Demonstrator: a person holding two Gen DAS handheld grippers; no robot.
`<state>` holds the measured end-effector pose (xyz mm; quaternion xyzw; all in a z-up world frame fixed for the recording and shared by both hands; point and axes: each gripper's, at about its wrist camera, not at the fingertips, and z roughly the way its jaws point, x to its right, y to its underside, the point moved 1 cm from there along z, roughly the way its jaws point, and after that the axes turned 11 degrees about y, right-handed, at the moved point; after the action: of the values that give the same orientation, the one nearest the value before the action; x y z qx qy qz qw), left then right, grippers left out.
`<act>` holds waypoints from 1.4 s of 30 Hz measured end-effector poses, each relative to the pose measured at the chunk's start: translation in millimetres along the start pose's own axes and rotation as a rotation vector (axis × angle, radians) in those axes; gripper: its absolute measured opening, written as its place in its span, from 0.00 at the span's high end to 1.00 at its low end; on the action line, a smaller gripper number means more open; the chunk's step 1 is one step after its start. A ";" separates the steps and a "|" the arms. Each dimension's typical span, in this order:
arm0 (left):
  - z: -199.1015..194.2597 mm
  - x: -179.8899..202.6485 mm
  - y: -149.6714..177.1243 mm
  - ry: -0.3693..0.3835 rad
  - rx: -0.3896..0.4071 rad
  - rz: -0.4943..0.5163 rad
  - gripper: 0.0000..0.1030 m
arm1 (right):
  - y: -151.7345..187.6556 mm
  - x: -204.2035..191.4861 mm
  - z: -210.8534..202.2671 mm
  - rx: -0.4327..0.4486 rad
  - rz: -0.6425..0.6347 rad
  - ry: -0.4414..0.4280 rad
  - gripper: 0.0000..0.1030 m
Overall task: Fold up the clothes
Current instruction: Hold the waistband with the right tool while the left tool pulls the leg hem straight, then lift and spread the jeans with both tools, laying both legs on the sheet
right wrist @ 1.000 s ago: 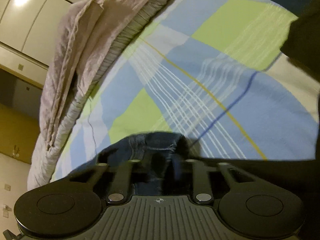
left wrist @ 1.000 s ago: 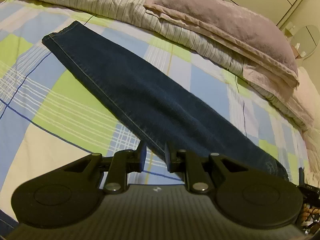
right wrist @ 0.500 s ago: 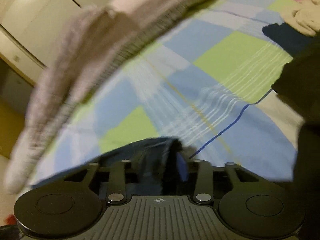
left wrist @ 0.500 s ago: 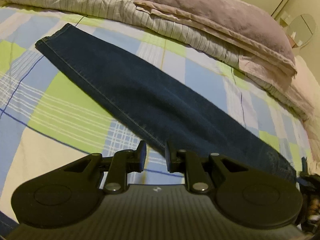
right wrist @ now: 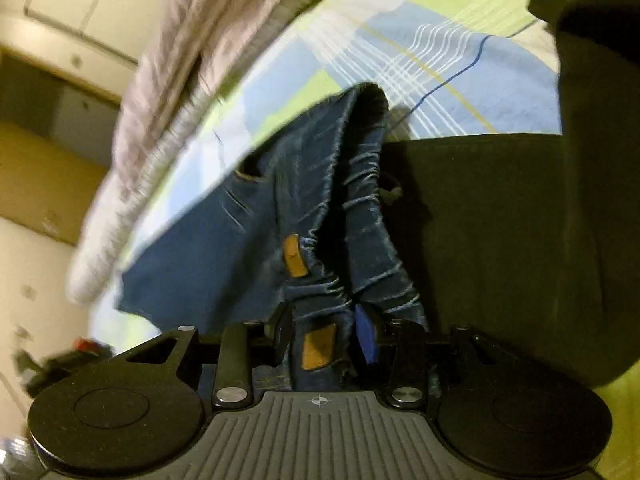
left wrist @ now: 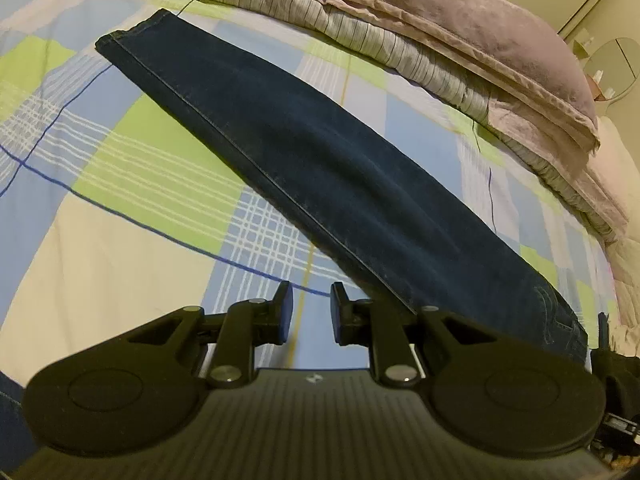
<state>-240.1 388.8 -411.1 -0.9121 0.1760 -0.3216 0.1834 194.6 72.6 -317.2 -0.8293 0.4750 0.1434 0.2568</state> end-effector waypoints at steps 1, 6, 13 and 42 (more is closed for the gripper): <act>-1.0 1.0 1.4 0.002 0.001 0.002 0.86 | -0.9 -1.6 -1.6 0.010 -0.001 0.025 0.97; -6.5 2.2 7.9 -0.001 0.009 -0.001 0.86 | 1.6 -1.0 -21.9 0.043 0.014 -0.027 0.98; -11.6 0.5 19.4 -0.006 0.004 -0.014 0.86 | 11.5 17.2 -9.8 -0.033 0.069 -0.101 0.62; -148.1 -96.0 101.3 -0.295 -0.011 -0.039 0.86 | 159.4 -89.0 -65.9 0.178 -0.126 0.517 0.71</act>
<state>-427.3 309.9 -399.1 -0.9537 0.1313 -0.1866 0.1961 11.7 32.7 -266.1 -0.8403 0.4832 -0.1314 0.2075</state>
